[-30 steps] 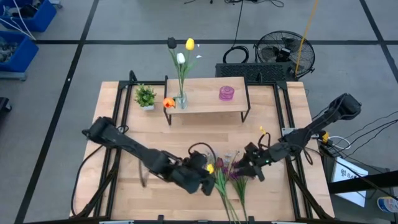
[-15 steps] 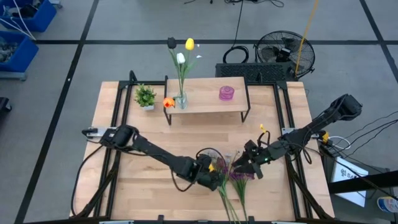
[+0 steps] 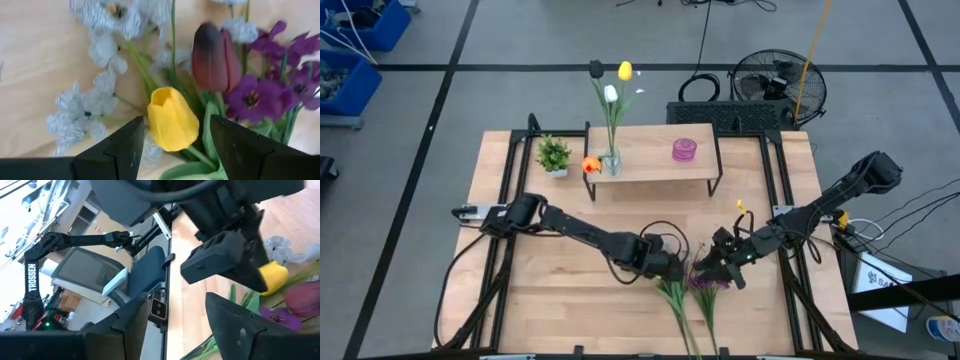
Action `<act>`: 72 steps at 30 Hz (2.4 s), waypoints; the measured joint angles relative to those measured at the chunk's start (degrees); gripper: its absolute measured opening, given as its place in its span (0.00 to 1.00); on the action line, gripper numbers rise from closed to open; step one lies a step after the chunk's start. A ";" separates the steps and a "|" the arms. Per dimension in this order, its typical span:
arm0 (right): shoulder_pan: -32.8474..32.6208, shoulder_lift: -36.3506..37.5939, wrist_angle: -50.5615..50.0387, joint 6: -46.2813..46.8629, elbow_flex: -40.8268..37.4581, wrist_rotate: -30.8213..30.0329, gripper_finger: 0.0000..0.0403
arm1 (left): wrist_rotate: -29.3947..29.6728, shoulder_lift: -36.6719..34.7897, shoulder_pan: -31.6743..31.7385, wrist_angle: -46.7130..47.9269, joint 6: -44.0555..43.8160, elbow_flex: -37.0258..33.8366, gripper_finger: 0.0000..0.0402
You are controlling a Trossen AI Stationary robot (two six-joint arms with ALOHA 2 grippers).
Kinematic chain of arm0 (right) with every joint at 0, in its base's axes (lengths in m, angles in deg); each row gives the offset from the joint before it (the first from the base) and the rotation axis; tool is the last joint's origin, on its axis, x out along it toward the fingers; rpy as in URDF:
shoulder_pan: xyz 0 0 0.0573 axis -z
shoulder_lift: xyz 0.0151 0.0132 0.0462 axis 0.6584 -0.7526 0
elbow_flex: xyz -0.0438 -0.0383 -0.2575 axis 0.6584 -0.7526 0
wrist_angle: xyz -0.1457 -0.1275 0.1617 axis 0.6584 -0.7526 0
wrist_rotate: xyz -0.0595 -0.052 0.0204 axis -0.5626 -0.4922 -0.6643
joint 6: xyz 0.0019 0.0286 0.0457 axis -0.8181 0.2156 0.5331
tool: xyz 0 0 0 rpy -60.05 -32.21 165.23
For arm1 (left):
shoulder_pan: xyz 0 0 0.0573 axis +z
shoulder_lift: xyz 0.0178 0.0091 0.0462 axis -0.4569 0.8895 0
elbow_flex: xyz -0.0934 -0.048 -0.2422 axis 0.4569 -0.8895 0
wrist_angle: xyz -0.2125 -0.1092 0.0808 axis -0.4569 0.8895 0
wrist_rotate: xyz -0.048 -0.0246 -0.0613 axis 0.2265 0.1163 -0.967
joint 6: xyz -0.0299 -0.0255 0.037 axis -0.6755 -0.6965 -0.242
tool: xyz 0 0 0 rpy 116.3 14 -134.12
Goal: Pick and place flowers into a vace then onto a shelf
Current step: Put the yellow tulip into the purple vase
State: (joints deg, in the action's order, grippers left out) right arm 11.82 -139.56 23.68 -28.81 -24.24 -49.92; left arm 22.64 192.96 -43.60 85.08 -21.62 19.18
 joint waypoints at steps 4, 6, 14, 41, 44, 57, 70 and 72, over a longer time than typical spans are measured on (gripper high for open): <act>0.00 0.00 -0.02 0.01 0.00 0.00 0.47 | -1.01 0.00 -0.63 1.35 0.00 0.00 0.57; 0.00 0.00 -0.02 -0.01 0.00 -0.01 0.47 | -1.48 0.44 -0.96 2.47 0.08 0.07 0.54; 0.00 0.00 0.44 -0.67 0.00 -0.35 0.46 | 2.82 0.68 -0.05 3.08 4.39 0.06 0.29; 3.59 0.02 4.46 -9.07 0.02 -8.37 0.46 | 28.39 -18.97 -1.04 -7.01 33.24 0.68 0.03; 5.62 0.01 8.39 -10.21 0.04 -7.48 0.46 | 31.15 -19.23 -1.31 -11.35 40.24 0.70 0.03; 8.68 0.00 9.60 -8.43 0.02 0.97 0.38 | 31.00 -18.47 0.05 -14.39 45.32 0.66 0.02; 8.90 0.00 8.50 -9.02 0.02 -0.76 0.02 | 23.47 -18.43 0.09 -13.12 45.18 0.66 0.22; 8.90 0.00 8.46 -9.31 0.02 -0.75 0.02 | 22.74 -18.43 0.11 -13.15 44.87 0.66 0.26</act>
State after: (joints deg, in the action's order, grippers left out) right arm 20.71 -139.56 32.14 -38.13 -24.22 -50.67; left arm 45.38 174.53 -43.48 71.94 23.26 19.84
